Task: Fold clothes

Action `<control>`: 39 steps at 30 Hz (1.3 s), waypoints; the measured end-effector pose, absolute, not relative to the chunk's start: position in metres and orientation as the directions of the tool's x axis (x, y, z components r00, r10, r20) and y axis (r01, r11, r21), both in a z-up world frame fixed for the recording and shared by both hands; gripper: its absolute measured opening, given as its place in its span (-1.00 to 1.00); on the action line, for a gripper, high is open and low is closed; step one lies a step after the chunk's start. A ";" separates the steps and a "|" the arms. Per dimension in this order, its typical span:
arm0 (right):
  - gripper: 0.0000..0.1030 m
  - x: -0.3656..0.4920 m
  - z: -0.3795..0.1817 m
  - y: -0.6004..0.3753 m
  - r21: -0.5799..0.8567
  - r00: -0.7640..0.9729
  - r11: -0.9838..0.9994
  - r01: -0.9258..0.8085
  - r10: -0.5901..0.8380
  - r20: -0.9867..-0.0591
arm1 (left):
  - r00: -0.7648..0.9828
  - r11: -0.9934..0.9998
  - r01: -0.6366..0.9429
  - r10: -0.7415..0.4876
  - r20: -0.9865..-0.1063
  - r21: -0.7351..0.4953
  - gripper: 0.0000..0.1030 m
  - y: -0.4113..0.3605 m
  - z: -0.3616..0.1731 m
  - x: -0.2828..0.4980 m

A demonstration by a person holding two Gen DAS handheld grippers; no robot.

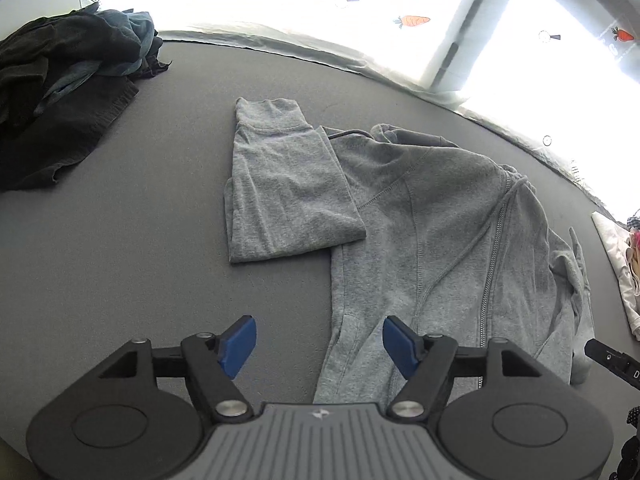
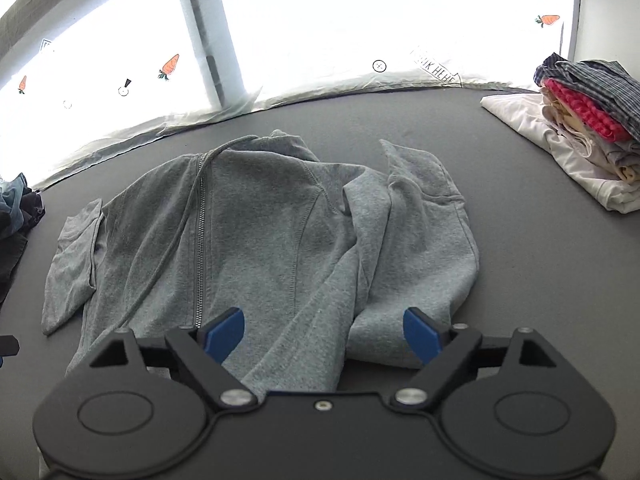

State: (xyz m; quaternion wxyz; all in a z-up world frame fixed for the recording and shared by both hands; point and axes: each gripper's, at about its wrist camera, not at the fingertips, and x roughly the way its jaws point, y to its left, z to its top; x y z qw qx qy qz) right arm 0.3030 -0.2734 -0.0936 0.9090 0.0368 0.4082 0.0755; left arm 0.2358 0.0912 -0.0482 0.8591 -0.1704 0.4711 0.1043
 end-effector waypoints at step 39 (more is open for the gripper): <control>0.91 0.620 -0.168 -0.179 -0.240 0.631 0.946 -0.218 -0.051 -0.774 | 0.397 0.982 -0.052 0.188 -0.898 0.182 0.70 0.116 -0.139 0.553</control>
